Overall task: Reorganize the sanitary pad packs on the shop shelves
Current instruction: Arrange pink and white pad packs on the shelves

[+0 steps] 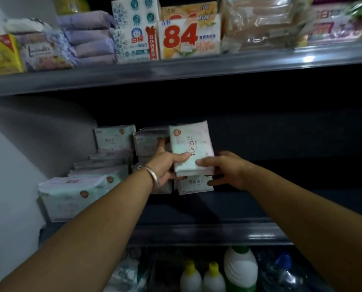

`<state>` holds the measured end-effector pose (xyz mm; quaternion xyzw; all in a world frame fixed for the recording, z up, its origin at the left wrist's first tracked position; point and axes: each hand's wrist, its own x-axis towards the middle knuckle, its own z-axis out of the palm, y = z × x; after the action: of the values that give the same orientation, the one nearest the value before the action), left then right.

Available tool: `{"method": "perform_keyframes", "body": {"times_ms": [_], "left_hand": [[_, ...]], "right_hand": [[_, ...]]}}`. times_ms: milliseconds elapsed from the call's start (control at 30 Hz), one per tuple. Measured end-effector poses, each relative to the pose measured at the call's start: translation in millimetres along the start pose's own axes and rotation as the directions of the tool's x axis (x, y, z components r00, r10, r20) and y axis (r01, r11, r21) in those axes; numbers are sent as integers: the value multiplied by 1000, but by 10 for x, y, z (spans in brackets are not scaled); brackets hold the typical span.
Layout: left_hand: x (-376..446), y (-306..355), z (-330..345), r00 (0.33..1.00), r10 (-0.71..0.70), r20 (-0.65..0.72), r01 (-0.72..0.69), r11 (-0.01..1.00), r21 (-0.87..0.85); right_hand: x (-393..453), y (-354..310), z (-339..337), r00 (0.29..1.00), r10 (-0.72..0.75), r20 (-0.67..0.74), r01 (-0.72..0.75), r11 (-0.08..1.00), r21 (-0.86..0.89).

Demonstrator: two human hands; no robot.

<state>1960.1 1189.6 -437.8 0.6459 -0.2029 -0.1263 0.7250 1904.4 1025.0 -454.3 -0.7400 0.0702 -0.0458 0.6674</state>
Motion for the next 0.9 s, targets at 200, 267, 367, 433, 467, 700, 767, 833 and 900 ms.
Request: {"method": "perform_keyframes", "body": {"times_ms": [200, 267, 367, 433, 467, 700, 767, 833, 900], "left_hand": [[-116, 197, -179, 1000, 5, 2, -6, 966, 257], [-102, 260, -217, 1000, 17, 14, -21, 932, 361], [-80, 308, -194, 996, 7, 87, -47, 879, 474], [-44, 280, -167, 992, -25, 124, -39, 869, 493], [-14, 253, -163, 991, -23, 129, -43, 872, 488], [419, 151, -164, 967, 227, -115, -195, 952, 237], [596, 102, -175, 939, 290, -184, -228, 927, 297], [768, 15, -210, 921, 326, -212, -216, 883, 416], [916, -101, -253, 915, 343, -211, -176, 811, 558]], "right_hand": [[-100, -130, -29, 985, -164, -58, 161, 986, -54], [-121, -171, -43, 984, -180, -16, 176, 975, -137], [-73, -140, -48, 991, -102, 87, 120, 965, -231], [-45, -109, -36, 991, -72, 114, 100, 961, -259], [-25, -101, -35, 991, -74, 110, 100, 961, -259], [416, -235, -109, 977, -190, -94, 182, 979, -87], [573, -272, -107, 959, -233, -162, 227, 972, -53], [748, -263, -113, 936, -270, -225, 270, 962, -33], [908, -218, -122, 925, -295, -240, 294, 955, -43]]}}
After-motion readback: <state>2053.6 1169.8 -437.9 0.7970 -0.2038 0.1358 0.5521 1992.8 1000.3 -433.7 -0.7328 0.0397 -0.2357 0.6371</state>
